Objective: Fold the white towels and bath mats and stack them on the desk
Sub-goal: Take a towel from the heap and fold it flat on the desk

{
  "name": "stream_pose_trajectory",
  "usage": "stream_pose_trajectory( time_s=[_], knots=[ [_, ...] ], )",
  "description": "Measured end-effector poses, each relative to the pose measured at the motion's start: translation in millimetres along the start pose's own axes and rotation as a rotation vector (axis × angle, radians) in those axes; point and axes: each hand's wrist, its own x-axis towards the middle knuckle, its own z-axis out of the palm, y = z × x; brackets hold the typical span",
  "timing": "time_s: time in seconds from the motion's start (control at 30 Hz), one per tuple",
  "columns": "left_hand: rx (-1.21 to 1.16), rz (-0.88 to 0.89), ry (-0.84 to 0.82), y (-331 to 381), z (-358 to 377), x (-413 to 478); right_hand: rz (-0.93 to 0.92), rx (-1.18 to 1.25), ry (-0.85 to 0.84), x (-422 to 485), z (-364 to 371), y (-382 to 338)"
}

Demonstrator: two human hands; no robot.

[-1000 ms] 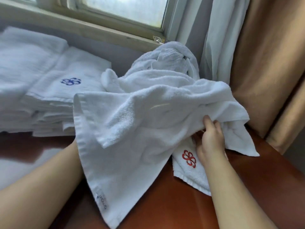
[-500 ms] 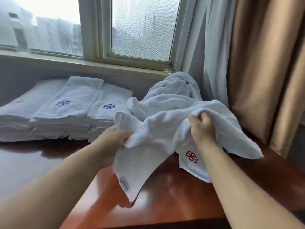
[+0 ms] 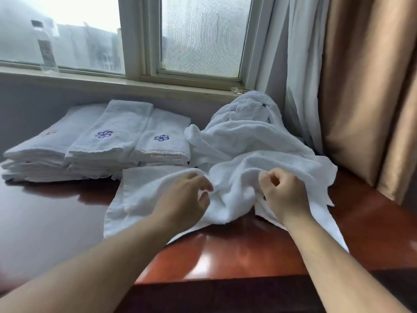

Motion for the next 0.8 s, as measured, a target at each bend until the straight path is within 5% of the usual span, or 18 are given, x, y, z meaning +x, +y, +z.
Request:
stream_pose_trajectory(
  time_s=[0.07, 0.17, 0.37, 0.5, 0.63, 0.7, 0.8],
  knots=[
    [0.036, 0.031, -0.159, 4, 22, 0, -0.092, -0.203, 0.007, 8, -3, 16],
    [0.201, -0.006, -0.368, 1, 51, -6, 0.095, -0.413, -0.289, 9, 4, 50],
    [0.118, -0.193, -0.373, -13, 40, 10, -0.118, -0.555, -0.230, 0, 16, 59],
    [0.259, -0.288, -0.443, -31, 5, 17, -0.225, -0.241, -0.262, -1, 2, 27],
    [0.503, -0.371, -0.357, -38, -23, 16, -0.210, -0.059, -0.769, -15, -1, -15],
    [0.425, -0.291, -0.351, -35, -18, 6, -0.148, -0.025, -0.962, -22, 9, -29],
    [0.184, -0.243, -0.244, -44, -2, -21, 0.059, -0.008, -0.831, -20, 17, -39]
  ],
)
